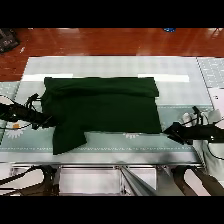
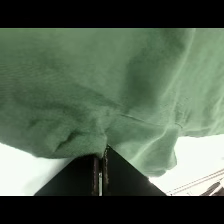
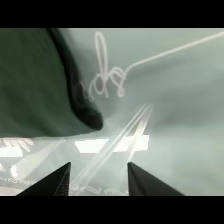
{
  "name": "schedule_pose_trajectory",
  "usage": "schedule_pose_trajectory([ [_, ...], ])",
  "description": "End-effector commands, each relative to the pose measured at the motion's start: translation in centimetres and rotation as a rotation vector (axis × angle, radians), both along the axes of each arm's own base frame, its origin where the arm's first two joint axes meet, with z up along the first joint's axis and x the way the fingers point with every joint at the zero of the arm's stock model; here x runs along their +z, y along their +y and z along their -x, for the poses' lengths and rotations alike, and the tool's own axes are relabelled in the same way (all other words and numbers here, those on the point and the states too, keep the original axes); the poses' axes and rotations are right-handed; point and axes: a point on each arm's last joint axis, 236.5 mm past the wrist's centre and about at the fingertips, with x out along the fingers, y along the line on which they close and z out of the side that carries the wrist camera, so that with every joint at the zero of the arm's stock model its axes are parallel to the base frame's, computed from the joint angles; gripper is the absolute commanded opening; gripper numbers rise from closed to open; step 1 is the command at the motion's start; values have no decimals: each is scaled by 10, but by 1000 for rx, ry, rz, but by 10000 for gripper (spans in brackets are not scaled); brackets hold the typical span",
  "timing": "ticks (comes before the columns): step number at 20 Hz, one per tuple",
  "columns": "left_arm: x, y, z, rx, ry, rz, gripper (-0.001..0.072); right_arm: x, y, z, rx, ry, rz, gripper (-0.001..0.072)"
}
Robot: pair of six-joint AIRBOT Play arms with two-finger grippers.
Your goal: Fold the shirts.
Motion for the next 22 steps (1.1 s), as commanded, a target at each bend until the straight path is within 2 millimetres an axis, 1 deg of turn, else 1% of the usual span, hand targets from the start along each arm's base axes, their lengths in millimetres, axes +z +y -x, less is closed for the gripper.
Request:
schedule_pose_trajectory([
  [1, 3, -2, 0, -6, 1, 9, 16, -15, 22, -18, -26, -12, -28, 413],
  [3, 4, -3, -1, 0, -2, 17, 16, -24, 30, -38, -84, -25, -50, 413],
  [5, 7, -8, -6, 11, -19, 40, 16, -28, 41, -52, -113, -36, -69, 409],
  [6, 9, -10, -8, 8, -34, 53, 16, -29, 45, -57, -104, -41, -67, 380],
  [7, 10, -11, -9, 10, -39, 59, 16, -28, 50, -62, -78, -52, -62, 306],
  [8, 11, -11, -10, 10, -42, 58, 16, -24, 52, -70, -46, -78, -59, 168],
  [9, 12, -10, -13, 7, -51, 55, 16, -14, 55, -79, 11, -130, -57, 28],
  [11, 23, -4, -24, 8, -87, 45, 16, 13, 58, -92, 91, -196, -61, 25],
  [14, 53, 10, -41, -30, -168, 41, 16, 49, 44, -108, 159, -277, 25, 25],
  [15, 62, 17, -50, -25, -196, 30, 16, 60, 39, -118, 153, -303, 51, 25],
  [17, 74, 32, -77, 12, -274, -23, 16, 79, 35, -145, 140, -356, 66, 25],
  [18, 79, 38, -95, 53, -306, -46, 16, 85, 34, -158, 144, -365, 63, 25],
  [20, 89, 41, -129, 85, -374, -54, 16, 89, 32, -184, 144, -376, 62, 25],
  [22, 95, 40, -160, 107, -393, -43, 16, 87, 28, -210, 136, -383, 62, 25],
])
